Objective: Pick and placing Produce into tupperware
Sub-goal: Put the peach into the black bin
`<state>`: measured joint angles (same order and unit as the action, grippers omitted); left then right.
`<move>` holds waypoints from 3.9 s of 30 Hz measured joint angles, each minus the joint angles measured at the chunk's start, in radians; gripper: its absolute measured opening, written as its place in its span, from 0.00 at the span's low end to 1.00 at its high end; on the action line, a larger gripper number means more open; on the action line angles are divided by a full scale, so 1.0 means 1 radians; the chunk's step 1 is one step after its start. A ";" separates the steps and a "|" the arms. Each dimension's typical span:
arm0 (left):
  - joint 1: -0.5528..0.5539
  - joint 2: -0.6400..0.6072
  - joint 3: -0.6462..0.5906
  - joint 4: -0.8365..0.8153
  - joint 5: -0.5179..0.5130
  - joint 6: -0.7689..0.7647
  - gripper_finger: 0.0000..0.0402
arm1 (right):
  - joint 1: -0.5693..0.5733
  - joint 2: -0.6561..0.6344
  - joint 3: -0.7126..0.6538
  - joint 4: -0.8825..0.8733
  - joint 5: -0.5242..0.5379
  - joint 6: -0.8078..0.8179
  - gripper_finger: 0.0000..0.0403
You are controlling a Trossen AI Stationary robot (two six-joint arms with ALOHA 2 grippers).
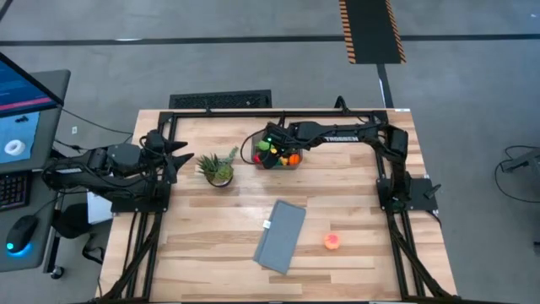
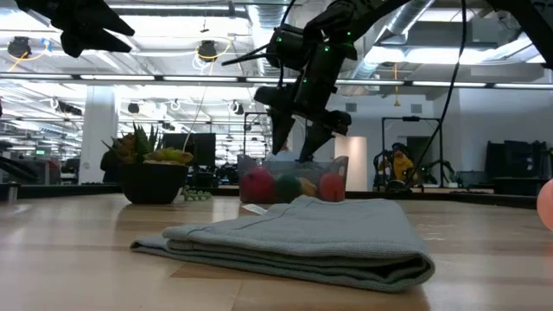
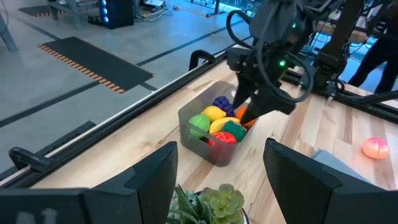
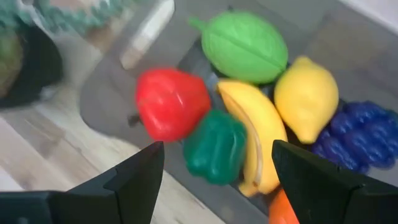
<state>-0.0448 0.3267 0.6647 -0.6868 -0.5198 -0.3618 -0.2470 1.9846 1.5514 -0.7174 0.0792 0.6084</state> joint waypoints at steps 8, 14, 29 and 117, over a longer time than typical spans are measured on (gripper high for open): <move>0.000 0.000 0.000 0.001 -0.001 -0.006 0.57 | 0.014 -0.041 0.001 -0.025 0.005 -0.012 0.79; 0.000 0.000 0.000 0.002 -0.002 -0.015 0.57 | 0.035 -0.087 -0.002 -0.103 0.012 -0.018 0.79; 0.000 0.000 0.000 0.004 -0.011 -0.015 0.57 | 0.118 -0.259 -0.001 -0.256 0.130 -0.017 0.79; 0.000 0.000 0.000 0.004 -0.045 0.000 0.57 | 1.059 -0.163 -0.364 -0.297 0.245 1.530 0.76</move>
<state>-0.0449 0.3271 0.6647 -0.6830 -0.5648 -0.3614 0.8117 1.8217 1.1877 -1.0144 0.3237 2.1387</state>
